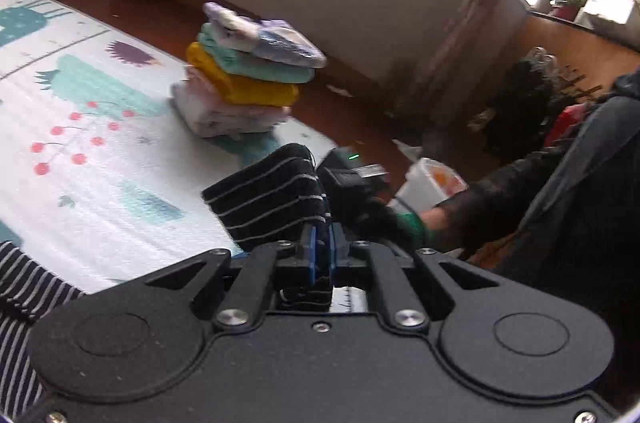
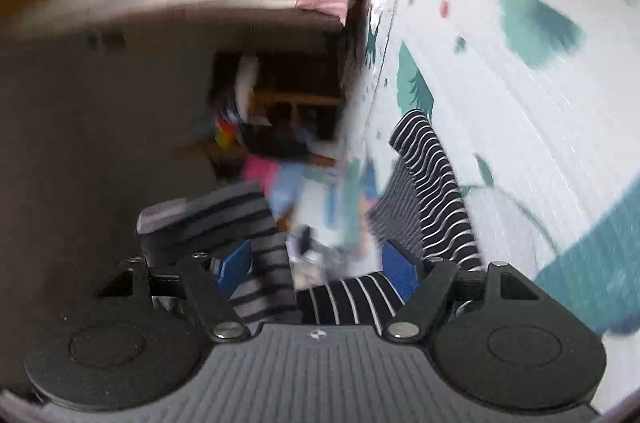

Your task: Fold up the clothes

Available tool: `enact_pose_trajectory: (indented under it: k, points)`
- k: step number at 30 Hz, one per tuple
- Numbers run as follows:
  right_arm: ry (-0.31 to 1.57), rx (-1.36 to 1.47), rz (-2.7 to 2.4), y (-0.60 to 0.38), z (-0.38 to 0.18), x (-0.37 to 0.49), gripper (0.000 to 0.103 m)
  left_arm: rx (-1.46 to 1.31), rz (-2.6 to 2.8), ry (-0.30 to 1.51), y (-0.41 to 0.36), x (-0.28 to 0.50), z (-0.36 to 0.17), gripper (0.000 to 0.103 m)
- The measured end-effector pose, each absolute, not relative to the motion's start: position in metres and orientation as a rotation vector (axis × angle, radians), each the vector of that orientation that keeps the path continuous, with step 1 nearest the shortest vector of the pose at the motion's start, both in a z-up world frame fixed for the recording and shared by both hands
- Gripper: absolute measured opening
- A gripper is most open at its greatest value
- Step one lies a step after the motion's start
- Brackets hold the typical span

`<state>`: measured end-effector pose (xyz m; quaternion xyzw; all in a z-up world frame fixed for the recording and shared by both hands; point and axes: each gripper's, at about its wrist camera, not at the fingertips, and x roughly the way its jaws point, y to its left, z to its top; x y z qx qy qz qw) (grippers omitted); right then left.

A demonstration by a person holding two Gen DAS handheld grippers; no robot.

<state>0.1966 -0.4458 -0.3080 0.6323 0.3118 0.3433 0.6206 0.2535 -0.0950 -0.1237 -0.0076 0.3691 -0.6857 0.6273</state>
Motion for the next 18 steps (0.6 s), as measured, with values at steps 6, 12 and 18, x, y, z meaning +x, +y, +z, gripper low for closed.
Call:
enact_pose_trajectory:
  k: [6, 12, 18]
  points:
    - [0.571, 1.581, 0.967, -0.446, -0.303, 0.191, 0.07, -0.13, -1.545, 0.889, -0.095, 0.267, -0.138, 0.004]
    - [0.514, 1.521, 0.884, -0.468, -0.297, 0.195, 0.033, -0.243, -1.479, 0.894, -0.09, 0.28, -0.149, 0.004]
    - [0.467, 1.454, 0.801, -0.484, -0.296, 0.191, 0.008, -0.315, -1.374, 0.89, -0.103, 0.295, -0.17, 0.004]
